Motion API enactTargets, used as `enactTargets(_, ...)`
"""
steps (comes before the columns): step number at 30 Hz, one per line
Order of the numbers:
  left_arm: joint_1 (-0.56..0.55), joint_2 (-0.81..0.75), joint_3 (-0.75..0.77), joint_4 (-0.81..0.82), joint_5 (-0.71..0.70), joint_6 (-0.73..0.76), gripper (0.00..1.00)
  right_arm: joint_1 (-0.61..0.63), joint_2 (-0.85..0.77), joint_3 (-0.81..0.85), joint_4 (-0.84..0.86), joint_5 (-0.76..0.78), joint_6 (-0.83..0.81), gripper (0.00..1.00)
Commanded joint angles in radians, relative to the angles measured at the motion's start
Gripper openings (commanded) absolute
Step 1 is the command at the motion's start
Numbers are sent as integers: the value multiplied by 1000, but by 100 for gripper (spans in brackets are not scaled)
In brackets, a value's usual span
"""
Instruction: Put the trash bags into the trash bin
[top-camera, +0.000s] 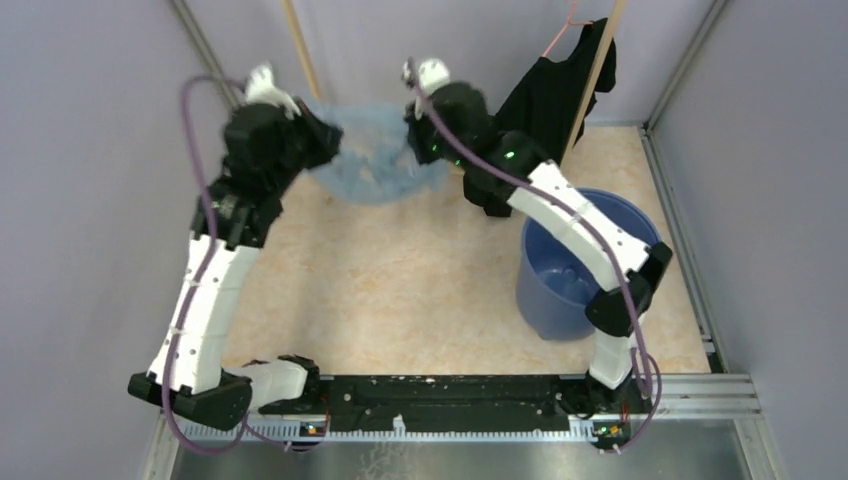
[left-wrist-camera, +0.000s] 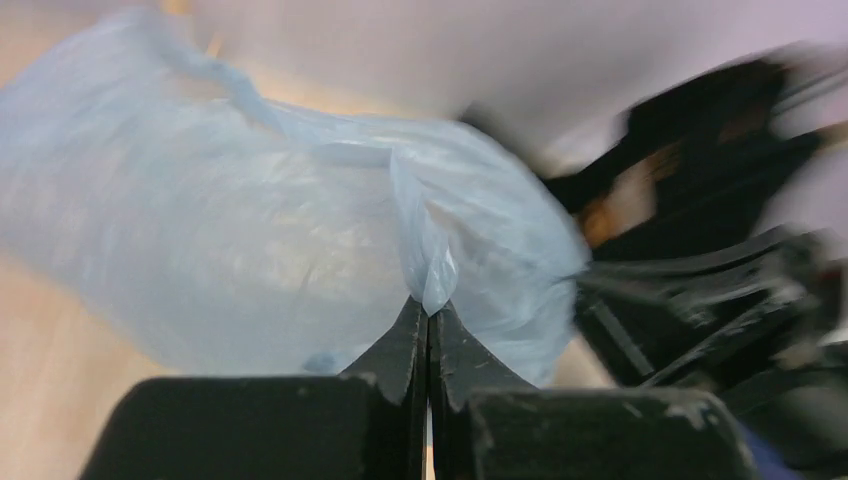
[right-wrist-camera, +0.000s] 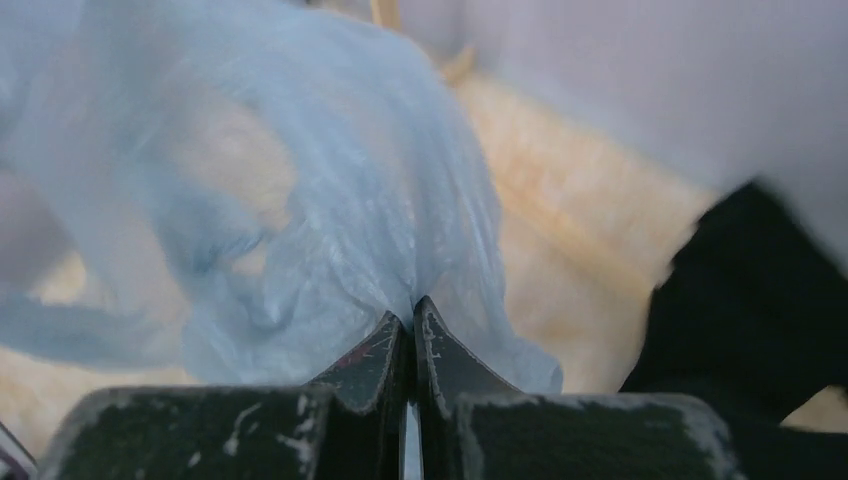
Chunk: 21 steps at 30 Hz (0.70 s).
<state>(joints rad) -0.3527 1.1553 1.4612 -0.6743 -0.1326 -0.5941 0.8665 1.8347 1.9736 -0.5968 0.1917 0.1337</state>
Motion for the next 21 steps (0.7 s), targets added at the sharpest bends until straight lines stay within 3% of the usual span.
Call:
enactTargets(1, 14, -28, 433, 30, 261, 180, 0, 33, -133, 321, -80, 7, -111, 1)
enactTargets(4, 14, -185, 167, 234, 352, 124, 0, 46, -349, -30, 231, -100, -124, 2)
enactTargets(5, 14, -234, 59, 258, 344, 107, 0, 46, -426, -185, 382, -109, -127, 2)
enactTargets(7, 14, -301, -148, 213, 268, 60, 0, 46, -481, -415, 502, -73, -126, 2)
enactTargets(10, 14, -374, -452, 92, 153, -19, 0, 47, -459, -658, 527, -22, -74, 1)
enactTargets(14, 14, -488, -732, 35, 181, -128, 0, 53, -400, -825, 452, -93, 52, 1)
enactTargets(16, 14, -536, -759, 64, 217, -157, 0, 58, -401, -808, 417, -64, 61, 1)
enactTargets(18, 14, -528, -678, 97, 219, -127, 0, 58, -400, -691, 349, -42, 14, 1)
enactTargets(21, 14, -349, -314, 33, 209, 1, 0, 61, -396, -415, 225, -8, -75, 2)
